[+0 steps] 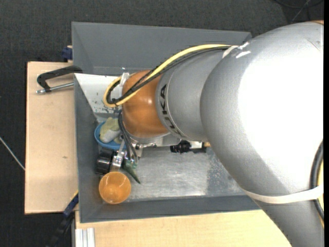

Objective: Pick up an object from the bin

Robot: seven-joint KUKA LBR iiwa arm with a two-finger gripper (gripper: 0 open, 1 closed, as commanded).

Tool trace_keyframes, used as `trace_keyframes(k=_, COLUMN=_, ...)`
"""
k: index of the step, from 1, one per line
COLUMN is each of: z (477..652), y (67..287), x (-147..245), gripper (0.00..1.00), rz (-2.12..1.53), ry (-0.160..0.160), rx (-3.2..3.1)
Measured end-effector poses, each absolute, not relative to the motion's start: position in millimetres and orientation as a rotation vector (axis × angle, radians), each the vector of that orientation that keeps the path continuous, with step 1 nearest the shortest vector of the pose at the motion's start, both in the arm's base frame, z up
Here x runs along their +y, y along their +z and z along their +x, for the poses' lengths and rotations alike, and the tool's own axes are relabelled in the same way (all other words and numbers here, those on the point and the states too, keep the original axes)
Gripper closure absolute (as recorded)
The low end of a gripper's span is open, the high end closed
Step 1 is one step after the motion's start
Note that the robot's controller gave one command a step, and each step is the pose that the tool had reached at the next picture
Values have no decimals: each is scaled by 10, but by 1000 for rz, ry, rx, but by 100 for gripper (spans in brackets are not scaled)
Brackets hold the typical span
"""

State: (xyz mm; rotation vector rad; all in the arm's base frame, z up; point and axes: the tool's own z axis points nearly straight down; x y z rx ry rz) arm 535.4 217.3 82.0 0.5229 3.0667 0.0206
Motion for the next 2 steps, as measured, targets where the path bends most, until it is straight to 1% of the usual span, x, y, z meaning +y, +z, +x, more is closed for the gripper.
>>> trace_keyframes(k=1, z=5398, y=846, x=2181, gripper=100, rz=539, ry=37, rx=3049)
trace_keyframes(k=2, z=5363, y=1906, x=2170, gripper=100, rz=565, ry=12, rx=3080)
